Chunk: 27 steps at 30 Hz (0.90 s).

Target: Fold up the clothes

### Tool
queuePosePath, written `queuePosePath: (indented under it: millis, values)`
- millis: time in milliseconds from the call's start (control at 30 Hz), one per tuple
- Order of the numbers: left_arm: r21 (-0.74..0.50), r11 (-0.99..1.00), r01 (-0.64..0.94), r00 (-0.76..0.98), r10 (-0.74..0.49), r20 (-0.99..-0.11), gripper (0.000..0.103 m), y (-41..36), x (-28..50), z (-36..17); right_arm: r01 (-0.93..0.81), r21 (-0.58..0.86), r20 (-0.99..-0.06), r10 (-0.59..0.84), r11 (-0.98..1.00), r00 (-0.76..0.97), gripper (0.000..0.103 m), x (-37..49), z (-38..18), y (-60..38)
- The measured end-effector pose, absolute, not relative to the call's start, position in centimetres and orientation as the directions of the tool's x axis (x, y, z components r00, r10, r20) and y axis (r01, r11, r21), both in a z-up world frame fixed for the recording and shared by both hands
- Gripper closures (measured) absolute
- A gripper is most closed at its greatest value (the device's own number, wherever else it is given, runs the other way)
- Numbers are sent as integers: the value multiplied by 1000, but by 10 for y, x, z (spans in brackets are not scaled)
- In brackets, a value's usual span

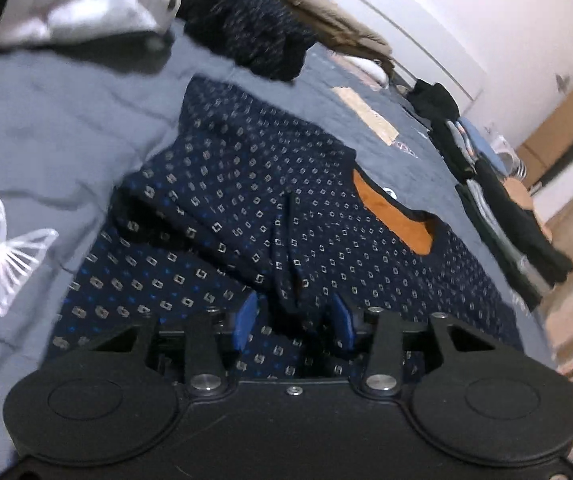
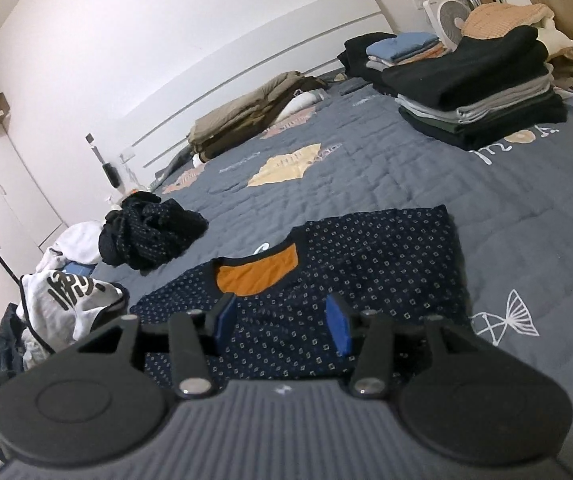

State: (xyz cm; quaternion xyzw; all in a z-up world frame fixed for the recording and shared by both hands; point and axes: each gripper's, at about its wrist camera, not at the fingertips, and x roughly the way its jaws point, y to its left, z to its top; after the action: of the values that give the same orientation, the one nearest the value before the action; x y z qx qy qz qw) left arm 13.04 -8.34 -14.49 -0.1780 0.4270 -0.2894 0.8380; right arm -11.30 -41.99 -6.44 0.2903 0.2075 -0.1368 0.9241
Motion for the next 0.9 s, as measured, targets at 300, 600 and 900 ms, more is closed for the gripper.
queuePosePath:
  millis: [300, 600, 900]
  values:
    - [-353, 779, 517, 522, -615, -591, 94, -71, 129, -80, 391, 507, -475, -130, 768, 871, 54, -115, -71, -428]
    - [-220, 789, 574, 429, -518, -740, 62, -66, 158, -82, 423, 478, -537, -125, 770, 834, 54, -106, -88, -429]
    - [-264, 784, 562, 394, -535, -747, 49, -94, 196, -100, 434, 474, -543, -134, 766, 829, 54, -103, -89, -436]
